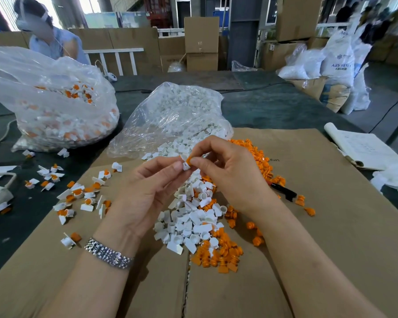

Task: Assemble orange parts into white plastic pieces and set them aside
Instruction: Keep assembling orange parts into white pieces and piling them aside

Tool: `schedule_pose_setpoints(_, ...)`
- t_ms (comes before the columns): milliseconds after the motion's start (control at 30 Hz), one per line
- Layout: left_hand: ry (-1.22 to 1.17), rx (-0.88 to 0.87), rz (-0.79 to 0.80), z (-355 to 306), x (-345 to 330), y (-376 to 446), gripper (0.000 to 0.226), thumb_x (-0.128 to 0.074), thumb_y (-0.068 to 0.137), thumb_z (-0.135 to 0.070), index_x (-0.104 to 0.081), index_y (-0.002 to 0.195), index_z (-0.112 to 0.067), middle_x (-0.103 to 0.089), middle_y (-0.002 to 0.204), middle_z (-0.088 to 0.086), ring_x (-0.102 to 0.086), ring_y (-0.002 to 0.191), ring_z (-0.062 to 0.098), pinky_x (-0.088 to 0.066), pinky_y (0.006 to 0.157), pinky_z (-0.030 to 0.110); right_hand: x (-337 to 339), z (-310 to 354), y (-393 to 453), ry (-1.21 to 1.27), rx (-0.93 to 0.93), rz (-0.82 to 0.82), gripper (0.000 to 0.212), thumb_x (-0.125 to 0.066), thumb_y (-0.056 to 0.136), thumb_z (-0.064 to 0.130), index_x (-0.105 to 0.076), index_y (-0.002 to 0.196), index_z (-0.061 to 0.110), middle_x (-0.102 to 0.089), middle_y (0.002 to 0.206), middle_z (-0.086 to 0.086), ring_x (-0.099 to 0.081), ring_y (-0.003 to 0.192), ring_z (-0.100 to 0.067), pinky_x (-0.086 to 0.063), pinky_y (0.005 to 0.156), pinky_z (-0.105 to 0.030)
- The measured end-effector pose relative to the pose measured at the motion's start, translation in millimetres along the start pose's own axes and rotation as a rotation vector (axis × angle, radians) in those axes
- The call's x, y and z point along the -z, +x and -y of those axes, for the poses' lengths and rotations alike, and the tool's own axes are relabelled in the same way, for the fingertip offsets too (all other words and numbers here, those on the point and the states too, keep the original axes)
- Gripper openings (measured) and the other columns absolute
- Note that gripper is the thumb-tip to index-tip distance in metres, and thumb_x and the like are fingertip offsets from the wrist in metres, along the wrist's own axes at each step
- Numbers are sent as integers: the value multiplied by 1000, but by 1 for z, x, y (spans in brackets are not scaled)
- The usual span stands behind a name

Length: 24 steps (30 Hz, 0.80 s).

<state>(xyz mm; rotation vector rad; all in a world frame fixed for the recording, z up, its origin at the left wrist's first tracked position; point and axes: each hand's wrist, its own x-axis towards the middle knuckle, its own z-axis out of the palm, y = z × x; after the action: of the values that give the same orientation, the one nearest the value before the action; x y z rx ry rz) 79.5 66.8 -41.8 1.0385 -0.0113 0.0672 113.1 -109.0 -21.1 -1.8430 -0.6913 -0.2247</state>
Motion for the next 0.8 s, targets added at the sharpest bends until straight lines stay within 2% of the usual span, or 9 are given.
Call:
schedule_pose_setpoints(133,26,-23,-4,2,1,0,20,-76,73,4,-77,89,-7,-77,99,14,-75,103,30,-60,88,30,-2,-3,1,-109,19,-3,1,-67,95,22,-67,94,21,-61,91,14,-55,76,-6,-46,70,-18)
schedule_pose_setpoints(267,146,-104,-40,3,2,0,30,-82,71,-3,-76,100,-9,-75,111,11,-74,107,30,-58,95,33,-4,-4,2,-195,51,-1,4,-65,96,22,-66,97,19,-60,96,7,-55,78,-11,-47,73,-22)
schedule_pose_setpoints(367,113,-55,-21,3,2,0,31,-79,74,-1,-79,104,-9,-75,117,16,-74,107,31,-59,91,30,-4,-3,2,-190,100,4,2,-65,96,16,-65,95,14,-60,93,6,-55,79,-12,-46,71,-19)
schedule_pose_setpoints(500,146,15,41,2,2,-1,19,-73,79,-1,-81,95,-6,-77,104,21,-76,98,34,-61,80,25,-4,-2,2,-223,126,17,1,-64,96,15,-65,95,14,-60,93,7,-55,78,-12,-45,70,-18)
schedule_pose_setpoints(667,568,-211,-93,5,0,-4,21,-83,82,-11,-77,102,-14,-80,96,2,-77,91,18,-58,78,18,-12,-7,0,-289,-49,52,7,-57,101,29,-59,102,23,-54,83,16,-49,70,-2,-39,64,-20)
schedule_pose_setpoints(733,601,-251,-102,7,-1,-5,21,-83,83,-12,-78,102,-18,-80,95,-1,-77,91,16,-58,79,19,-11,-6,0,-180,-127,40,8,-58,100,31,-60,100,22,-57,79,14,-51,66,-4,-41,62,-23)
schedule_pose_setpoints(800,595,-263,-103,8,0,-4,22,-83,82,-14,-79,102,-20,-80,97,0,-77,93,17,-60,82,22,-7,-5,1,-88,-178,35,8,-62,98,29,-63,98,22,-63,83,10,-57,72,-7,-47,66,-24)
